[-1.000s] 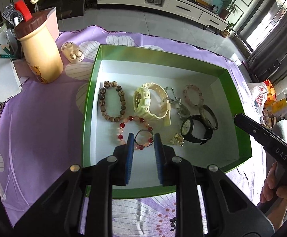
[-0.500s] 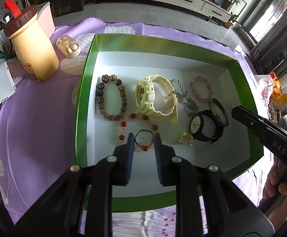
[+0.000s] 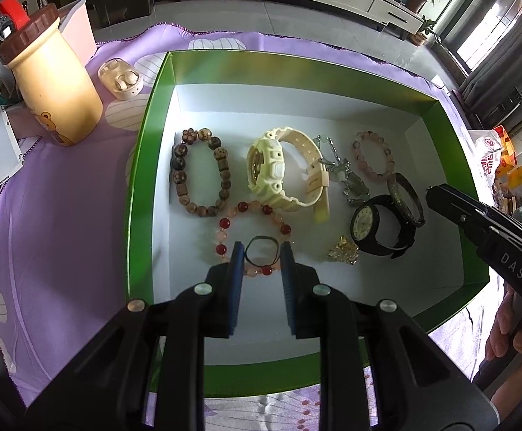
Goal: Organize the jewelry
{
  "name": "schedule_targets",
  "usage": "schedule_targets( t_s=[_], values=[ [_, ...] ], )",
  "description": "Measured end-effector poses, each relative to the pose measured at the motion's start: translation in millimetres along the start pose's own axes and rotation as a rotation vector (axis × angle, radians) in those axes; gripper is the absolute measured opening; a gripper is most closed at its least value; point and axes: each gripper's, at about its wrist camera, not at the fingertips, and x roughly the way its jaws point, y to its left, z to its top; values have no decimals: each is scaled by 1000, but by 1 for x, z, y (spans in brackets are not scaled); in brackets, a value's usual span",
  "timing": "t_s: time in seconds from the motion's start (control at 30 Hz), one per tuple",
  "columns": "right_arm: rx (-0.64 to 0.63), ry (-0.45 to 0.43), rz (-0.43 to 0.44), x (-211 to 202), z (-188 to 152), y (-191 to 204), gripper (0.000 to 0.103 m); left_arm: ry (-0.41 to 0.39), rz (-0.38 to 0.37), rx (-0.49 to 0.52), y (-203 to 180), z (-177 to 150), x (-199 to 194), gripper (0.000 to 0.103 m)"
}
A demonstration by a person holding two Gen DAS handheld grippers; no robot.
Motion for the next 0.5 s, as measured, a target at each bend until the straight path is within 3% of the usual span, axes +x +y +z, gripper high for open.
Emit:
schedule_targets(
  t_s=[0.5],
  values=[
    [-45, 14, -36, -1, 3, 9, 21, -3, 19, 16, -2, 1, -2, 20]
  ],
)
